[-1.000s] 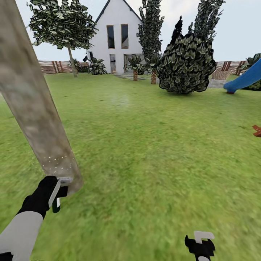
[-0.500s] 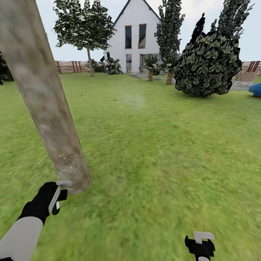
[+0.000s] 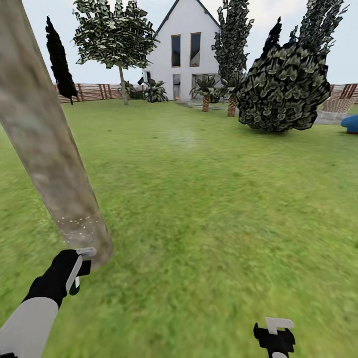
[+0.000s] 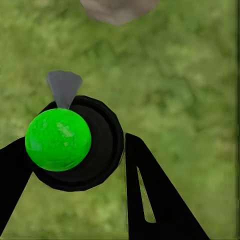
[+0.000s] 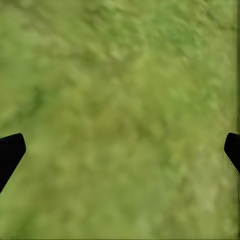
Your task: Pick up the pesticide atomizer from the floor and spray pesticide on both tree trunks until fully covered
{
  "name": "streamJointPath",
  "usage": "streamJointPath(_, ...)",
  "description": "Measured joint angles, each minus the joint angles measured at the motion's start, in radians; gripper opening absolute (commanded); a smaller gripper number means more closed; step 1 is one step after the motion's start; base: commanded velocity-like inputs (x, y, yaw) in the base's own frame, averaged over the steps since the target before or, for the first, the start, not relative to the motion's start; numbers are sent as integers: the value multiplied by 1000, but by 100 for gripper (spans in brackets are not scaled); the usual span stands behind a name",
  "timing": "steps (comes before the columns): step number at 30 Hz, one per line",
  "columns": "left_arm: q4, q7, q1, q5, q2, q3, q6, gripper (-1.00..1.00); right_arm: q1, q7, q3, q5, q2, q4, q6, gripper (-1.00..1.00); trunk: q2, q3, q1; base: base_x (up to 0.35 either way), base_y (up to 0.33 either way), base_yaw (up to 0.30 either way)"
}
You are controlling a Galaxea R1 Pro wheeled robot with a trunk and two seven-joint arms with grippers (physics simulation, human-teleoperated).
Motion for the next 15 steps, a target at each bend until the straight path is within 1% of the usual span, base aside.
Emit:
streamJointPath(2, 1, -2, 0, 1, 5, 1, 0, -100, 0, 0, 0, 0, 0, 0, 0, 100, 0, 0, 0, 85, -275, 248)
streamJointPath(6, 1, -2, 0, 2, -2, 0, 0, -100, 0, 0, 0, 0, 1, 0, 0, 100, 0, 0, 0, 148, -261, 274)
streamJointPath(15, 6, 2, 0, 2, 1, 0, 0, -100, 0, 0, 0, 0, 1, 0, 0, 100, 0, 0, 0, 231, -198, 277)
